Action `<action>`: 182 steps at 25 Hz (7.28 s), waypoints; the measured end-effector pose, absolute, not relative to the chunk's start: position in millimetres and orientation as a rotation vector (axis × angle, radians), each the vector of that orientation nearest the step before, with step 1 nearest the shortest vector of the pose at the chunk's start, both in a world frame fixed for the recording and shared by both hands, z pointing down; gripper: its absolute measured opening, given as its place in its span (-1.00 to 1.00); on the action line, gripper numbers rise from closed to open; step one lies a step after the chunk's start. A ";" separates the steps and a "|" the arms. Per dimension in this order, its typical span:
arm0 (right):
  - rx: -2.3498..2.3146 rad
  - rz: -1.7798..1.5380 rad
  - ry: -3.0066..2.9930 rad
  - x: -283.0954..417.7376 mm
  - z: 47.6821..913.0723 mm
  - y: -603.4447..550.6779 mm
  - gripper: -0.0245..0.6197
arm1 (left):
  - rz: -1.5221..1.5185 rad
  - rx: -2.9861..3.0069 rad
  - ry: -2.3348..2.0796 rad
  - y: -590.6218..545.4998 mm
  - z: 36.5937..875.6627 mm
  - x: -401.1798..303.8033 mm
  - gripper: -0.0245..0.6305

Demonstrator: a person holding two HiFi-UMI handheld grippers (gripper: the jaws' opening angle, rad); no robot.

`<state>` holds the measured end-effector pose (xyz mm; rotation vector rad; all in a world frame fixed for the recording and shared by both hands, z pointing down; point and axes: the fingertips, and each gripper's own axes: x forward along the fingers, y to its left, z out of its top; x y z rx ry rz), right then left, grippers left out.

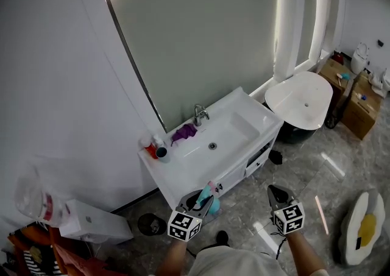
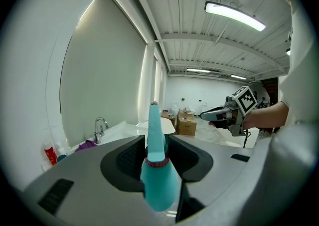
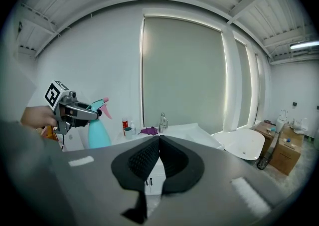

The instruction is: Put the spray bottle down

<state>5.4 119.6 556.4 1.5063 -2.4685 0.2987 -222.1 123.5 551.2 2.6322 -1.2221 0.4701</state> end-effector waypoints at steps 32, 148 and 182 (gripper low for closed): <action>1.389 0.310 -2.525 20.5 573.1 -84.6 -0.89 | 0.500 2.559 -1.257 -53.3 573.9 -189.5 -0.48; 1.354 0.609 -2.302 69.4 706.1 -405.2 -0.89 | 0.511 2.133 -1.901 -596.3 783.2 -197.1 -0.08; 1.066 0.373 -2.583 115.6 624.9 -325.5 -0.89 | 0.438 2.097 -2.061 -375.1 617.7 -122.0 -0.47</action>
